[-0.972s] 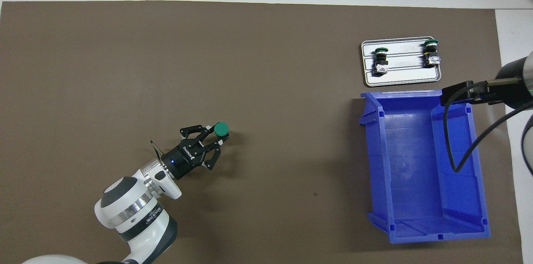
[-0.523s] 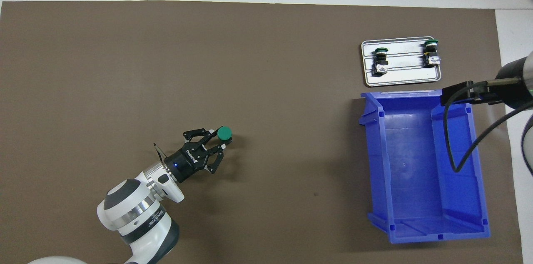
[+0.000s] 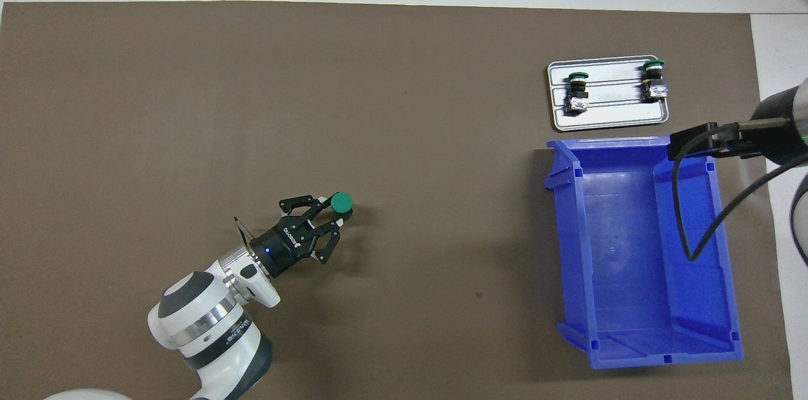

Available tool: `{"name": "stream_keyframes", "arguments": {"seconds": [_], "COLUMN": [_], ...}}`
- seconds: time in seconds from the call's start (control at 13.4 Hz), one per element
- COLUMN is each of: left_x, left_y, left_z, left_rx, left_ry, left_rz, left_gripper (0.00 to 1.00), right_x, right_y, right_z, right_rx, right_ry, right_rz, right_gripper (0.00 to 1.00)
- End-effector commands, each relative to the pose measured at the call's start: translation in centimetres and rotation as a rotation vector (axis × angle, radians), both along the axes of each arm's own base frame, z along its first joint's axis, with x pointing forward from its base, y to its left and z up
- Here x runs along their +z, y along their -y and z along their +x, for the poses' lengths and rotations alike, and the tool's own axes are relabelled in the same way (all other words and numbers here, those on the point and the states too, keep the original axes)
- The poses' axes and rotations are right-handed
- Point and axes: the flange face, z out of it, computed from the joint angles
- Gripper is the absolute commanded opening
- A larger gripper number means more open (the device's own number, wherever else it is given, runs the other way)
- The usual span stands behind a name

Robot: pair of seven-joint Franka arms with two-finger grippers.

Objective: Place and press button with both arms
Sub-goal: 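Move the part nearer the robot and set it upright with the left gripper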

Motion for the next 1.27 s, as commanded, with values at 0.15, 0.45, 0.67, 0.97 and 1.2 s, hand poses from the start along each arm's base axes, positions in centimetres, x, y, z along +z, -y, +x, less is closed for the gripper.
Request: {"name": "stream_keyframes", "arguments": {"seconds": [0.15, 0.45, 0.67, 0.97, 1.2], "left_x": [0.0, -0.1, 0.1, 0.8, 1.2], "left_y": [-0.2, -0.4, -0.5, 1.2, 1.7], "left_z": [-0.7, -0.8, -0.8, -1.6, -2.0], "left_rx": [-0.004, -0.03, -0.026, -0.053, -0.054], "left_ry": [0.085, 0.076, 0.059, 0.018, -0.007], "left_rz": [0.048, 0.081, 0.103, 0.102, 0.121], "left_gripper": [0.99, 0.99, 1.0, 1.0, 1.0], "right_x": [0.1, 0.1, 0.1, 0.1, 0.1], "right_y": [0.2, 0.1, 0.2, 0.2, 0.1], "right_z": [-0.8, -0.8, -0.8, -0.8, -0.8], "right_rx": [0.019, 0.02, 0.019, 0.019, 0.02], "right_ry": [-0.006, -0.006, -0.006, -0.006, -0.006], "right_rz": [0.021, 0.021, 0.021, 0.021, 0.021], "right_gripper": [0.99, 0.99, 0.99, 0.99, 0.99]}}
